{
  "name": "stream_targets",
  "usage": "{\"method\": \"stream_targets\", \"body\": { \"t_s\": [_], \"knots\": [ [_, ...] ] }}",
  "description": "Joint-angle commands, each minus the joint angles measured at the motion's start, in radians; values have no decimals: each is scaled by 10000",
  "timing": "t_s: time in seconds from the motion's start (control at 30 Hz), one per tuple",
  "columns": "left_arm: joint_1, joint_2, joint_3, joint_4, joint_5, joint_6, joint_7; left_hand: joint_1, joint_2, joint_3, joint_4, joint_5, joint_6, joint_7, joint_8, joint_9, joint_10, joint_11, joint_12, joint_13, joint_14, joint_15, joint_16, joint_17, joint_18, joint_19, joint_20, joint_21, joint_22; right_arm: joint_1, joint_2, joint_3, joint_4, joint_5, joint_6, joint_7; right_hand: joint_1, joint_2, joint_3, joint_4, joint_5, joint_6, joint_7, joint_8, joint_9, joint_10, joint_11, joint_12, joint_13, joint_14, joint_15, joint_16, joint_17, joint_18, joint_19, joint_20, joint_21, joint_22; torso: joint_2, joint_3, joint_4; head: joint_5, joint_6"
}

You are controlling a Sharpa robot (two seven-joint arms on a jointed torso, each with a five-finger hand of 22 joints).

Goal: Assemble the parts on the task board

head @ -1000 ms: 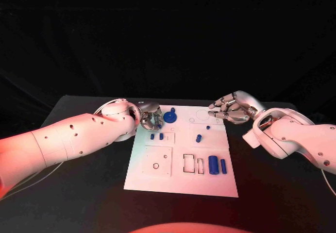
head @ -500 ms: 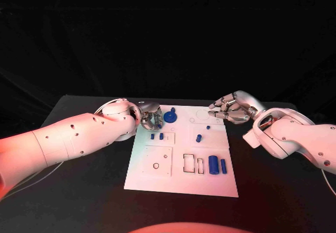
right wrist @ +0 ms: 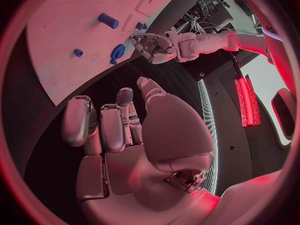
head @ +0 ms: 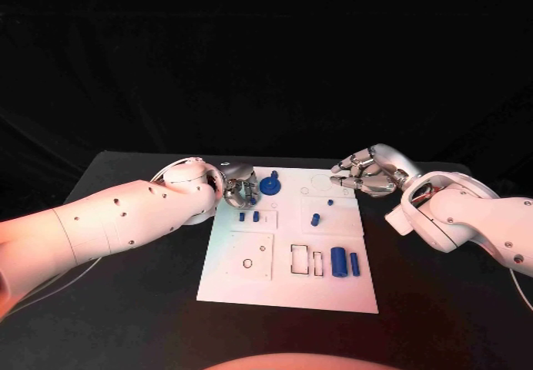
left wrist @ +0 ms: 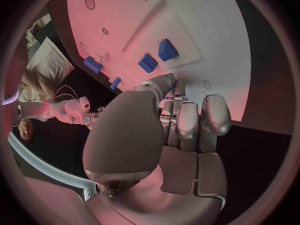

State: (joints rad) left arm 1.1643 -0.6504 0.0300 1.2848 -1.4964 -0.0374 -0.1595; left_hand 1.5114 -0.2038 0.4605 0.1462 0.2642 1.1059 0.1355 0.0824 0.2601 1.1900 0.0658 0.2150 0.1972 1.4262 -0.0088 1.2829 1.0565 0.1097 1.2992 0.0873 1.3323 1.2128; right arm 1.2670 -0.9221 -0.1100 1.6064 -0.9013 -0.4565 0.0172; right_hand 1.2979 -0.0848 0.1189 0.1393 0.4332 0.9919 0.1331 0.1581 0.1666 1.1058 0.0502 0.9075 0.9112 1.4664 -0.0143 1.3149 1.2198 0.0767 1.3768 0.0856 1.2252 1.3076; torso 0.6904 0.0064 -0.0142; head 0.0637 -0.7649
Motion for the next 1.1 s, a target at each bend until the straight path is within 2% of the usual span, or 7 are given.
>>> {"method": "stream_targets", "body": {
  "t_s": [0.03,0.43,0.53,0.67,0.8,1.03,1.1],
  "knots": [
    [-30,-10,-13,9,-35,235,-80,-77,-28,-28,-27,-24,-99,-5,-73,-29,49,-5,-67,4,14,12,-7,-19,-174,-7,22,-2,-29,-7,6,0,11,-34,127,47,86,9,26,52,43,-69,31,67,13,70,1,19,-24,224,-91,-80,-14,60,-30,0,-70,335,-3,3,9,6,2],
    [-40,-48,-14,5,-34,207,-181,-126,-120,-23,-48,-14,-917,159,-232,-453,120,102,-234,16,-18,103,15,-126,-167,-31,101,-33,-52,-7,-1,0,-4,-136,178,-97,51,-37,0,85,28,-124,43,56,8,-302,11,-508,-552,194,-85,-196,-139,95,-111,0,-250,225,4,0,-5,3,4],
    [-41,-64,-14,-17,-33,200,-272,-127,-159,-21,-49,-10,-1334,208,-230,-648,165,127,-272,29,-32,122,12,-185,-167,-28,117,-34,-49,-7,2,0,-26,-162,214,-122,71,-62,36,144,1,-246,68,35,0,-800,45,-1331,-1285,-10,-65,-835,-848,221,-417,11,-891,-171,0,1,-3,3,-5],
    [-41,-88,-14,-66,-19,145,-379,-103,-201,-47,-50,-11,-1785,364,-225,-889,178,230,-338,37,-44,198,26,-226,-166,-41,168,-52,-70,-7,9,0,-71,-205,352,-162,195,-89,236,259,-151,-371,161,60,16,-1257,154,-2885,-2551,-441,9,-2513,-2587,475,-1052,68,-2364,-1099,-6,2,6,-3,7],
    [-40,-172,-12,-99,38,-148,-364,-97,-202,-55,-41,-9,-1818,393,-211,-940,146,258,-374,34,-78,223,-13,-310,-147,-95,188,-102,-141,-7,26,0,-185,-554,668,-283,585,-258,551,94,-647,-359,302,130,46,-1016,302,-4575,-4196,-200,63,-2644,-2592,429,-820,162,-2458,-1153,-5,-6,-3,-5,58],
    [-23,-470,48,-23,982,-1178,14,-77,-105,59,23,-5,-1202,264,95,-966,123,182,-445,52,-171,184,-127,-572,-100,-210,191,-216,-290,-5,138,0,-508,-2698,1347,-869,1314,-249,1270,-408,-1160,103,153,133,40,-375,241,-5491,-5252,201,-1,-1664,-1519,214,-107,64,-1259,-339,-24,-2,-13,-149,140],
    [-10,-637,82,100,1498,-1556,129,-14,-44,182,15,10,-1029,249,173,-982,106,182,-474,54,-393,160,-492,-1211,-3,-506,165,-489,-675,-4,197,0,-609,-3697,1530,-1152,1344,-277,1429,-461,-1184,236,120,92,23,-202,182,-5715,-5491,257,-5,-1446,-1301,145,64,45,-899,-90,-2,1,-6,-253,194]
  ]
}}
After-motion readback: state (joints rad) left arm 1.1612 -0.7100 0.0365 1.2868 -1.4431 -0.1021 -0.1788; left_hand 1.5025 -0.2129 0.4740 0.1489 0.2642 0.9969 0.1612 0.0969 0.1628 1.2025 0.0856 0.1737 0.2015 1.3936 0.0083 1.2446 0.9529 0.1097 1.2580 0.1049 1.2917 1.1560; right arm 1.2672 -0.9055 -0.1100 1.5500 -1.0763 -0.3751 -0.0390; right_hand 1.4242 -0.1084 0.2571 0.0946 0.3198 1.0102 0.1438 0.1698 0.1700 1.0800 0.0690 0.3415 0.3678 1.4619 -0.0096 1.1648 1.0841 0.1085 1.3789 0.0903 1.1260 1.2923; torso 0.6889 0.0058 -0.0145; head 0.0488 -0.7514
